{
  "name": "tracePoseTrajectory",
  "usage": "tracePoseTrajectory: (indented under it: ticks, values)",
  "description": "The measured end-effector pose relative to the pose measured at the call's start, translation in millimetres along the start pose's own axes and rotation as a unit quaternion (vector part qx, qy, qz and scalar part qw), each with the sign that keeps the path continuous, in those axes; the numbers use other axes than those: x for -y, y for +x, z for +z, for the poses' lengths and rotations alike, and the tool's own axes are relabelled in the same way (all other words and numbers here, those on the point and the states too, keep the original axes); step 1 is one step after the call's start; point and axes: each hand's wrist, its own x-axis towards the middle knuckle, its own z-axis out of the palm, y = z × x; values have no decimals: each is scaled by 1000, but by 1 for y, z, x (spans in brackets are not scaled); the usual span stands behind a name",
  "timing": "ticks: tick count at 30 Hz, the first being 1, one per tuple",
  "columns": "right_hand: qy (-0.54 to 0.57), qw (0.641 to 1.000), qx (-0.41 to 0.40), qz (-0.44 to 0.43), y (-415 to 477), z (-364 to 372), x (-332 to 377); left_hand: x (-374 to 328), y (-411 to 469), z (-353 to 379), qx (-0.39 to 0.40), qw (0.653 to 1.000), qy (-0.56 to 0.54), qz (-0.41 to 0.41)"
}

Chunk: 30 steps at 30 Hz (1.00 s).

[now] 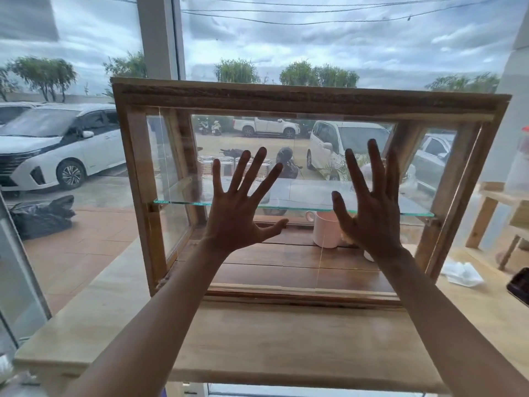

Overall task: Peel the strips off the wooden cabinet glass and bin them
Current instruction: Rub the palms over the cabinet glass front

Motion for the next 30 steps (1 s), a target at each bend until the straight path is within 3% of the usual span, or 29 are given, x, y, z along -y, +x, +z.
tracePoseTrajectory:
  ticks: [9,18,23,30]
  values:
    - [-87,995,16,-39,-9,-5,-53,2,0,2,-1,1000,4,1]
    - [-84,996,10,-28,-11,-3,-50,-27,21,-12,-32,997,-70,17]
    - [-91,996,7,-24,-12,-3,-48,-31,33,-4,-6,999,-36,16]
    - [-85,996,-4,-21,-11,-2,-48,-22,33,-1,-27,999,-22,31]
